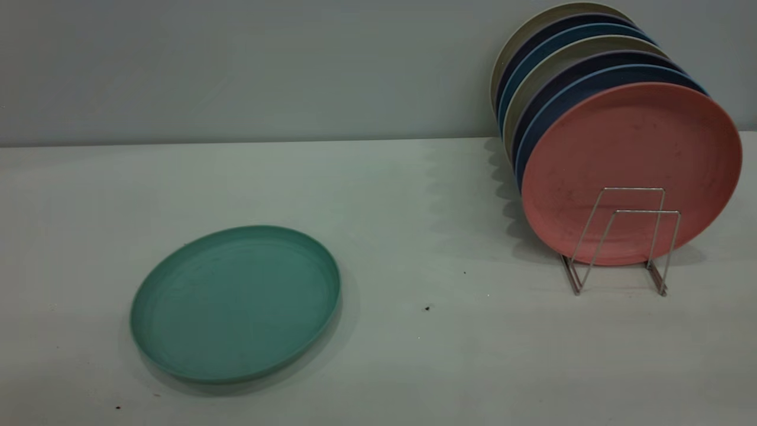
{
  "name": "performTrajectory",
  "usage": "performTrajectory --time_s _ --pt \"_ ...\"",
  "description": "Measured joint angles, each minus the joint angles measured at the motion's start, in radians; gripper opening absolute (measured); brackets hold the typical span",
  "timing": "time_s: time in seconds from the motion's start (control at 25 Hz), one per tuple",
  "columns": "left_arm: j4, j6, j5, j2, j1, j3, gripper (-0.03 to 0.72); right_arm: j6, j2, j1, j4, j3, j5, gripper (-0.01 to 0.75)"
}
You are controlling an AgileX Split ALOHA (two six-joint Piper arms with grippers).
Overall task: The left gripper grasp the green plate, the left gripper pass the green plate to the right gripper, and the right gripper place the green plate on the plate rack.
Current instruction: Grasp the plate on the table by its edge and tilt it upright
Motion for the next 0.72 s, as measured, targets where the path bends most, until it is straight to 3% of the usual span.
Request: performTrajectory --time_s 0.28,0.48,0.72 --pt "-0.006 -0.002 -0.144 0.456 0.000 -0.167 0.589 -0.076 0.356 0.000 0.081 -0.065 -0.137 0.483" --pt "-0.064 -0.007 -0.206 0.766 0.000 -0.268 0.589 -0.295 0.625 0.000 0.280 -0.104 -0.272 0.494" --pt "-0.187 0.031 -0.318 1.089 0.000 -0.336 0.589 -0.667 0.923 0.000 0.669 -0.152 -0.402 0.488"
